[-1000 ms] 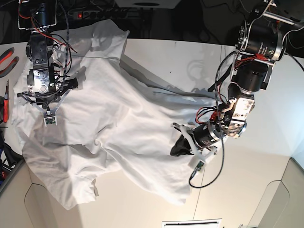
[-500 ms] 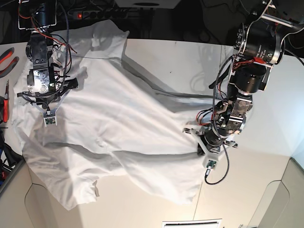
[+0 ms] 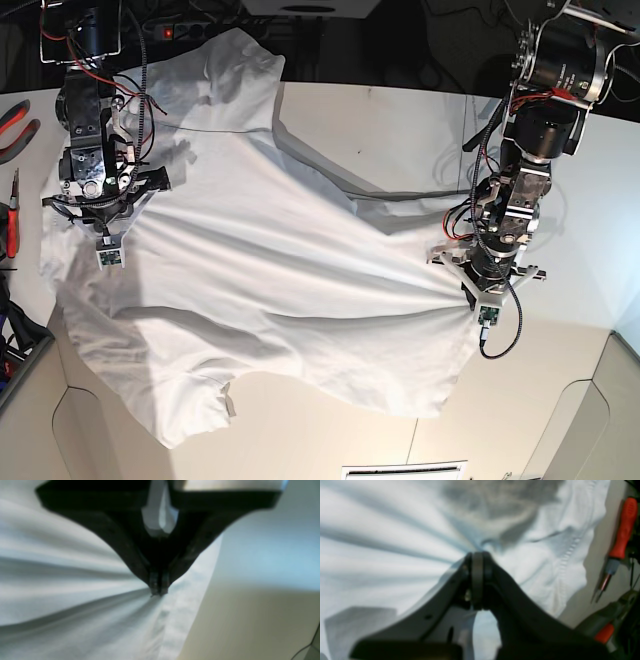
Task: Layout the t-shirt on the table in an organized manner, then fold the t-shirt properly
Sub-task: 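Stretch the t-shirt flat by pulling both grippers apart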
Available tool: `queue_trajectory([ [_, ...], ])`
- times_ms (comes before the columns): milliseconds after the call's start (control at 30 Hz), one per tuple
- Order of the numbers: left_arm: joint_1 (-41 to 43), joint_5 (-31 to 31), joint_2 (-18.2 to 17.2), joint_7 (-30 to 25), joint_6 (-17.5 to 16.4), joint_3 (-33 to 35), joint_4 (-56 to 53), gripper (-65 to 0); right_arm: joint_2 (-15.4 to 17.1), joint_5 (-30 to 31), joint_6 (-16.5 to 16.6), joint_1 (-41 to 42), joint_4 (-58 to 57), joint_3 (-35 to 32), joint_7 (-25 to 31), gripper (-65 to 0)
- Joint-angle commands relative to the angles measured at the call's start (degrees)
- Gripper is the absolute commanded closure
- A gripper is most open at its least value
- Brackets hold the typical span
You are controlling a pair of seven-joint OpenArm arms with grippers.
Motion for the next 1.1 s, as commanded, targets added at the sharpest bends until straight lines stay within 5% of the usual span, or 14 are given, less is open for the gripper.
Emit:
queue_trajectory([
  [0, 2.5, -0.4, -0.8, 8.6, 0.6, -0.1, 0.6, 0.0, 0.5, -0.5, -0.3, 0.5, 1.9, 0.3, 0.4, 0.0],
  [233, 8.1, -0.3, -1.2, 19.3, 0.7, -0.2, 15.9, 0.0, 0.5, 2.9, -0.3, 4.0, 14.7, 0.3, 6.2, 0.0],
  [367, 11.3, -0.3, -1.7, 22.6, 0.7, -0.2, 21.9, 0.0, 0.1, 8.4, 0.1, 11.7, 12.1, 0.3, 8.1, 0.0],
  [600, 15.7, 1.0, -3.0, 22.4, 0.4, -0.2, 26.7, 0.0, -3.2, 10.0, 3.4, 28.9, -18.0, 0.3, 20.0, 0.0],
  [767, 16.9, 1.7, -3.2, 22.5, 0.5, -0.2, 29.9, 0.0, -3.6, 8.8, 4.4, 38.4, -43.6, 0.3, 35.7, 0.0],
  [933, 16.8, 4.7, -4.0, 22.4, 0.2, -0.2, 37.0, 0.0, -3.0, 2.6, -3.5, 41.4, -60.1, 0.3, 39.1, 0.0],
  [1067, 13.5, 5.6, -3.9, 21.5, -3.7, -0.2, 41.7, 0.0, -2.1, 1.6, -3.8, 39.5, -60.7, 0.3, 39.0, 0.0],
])
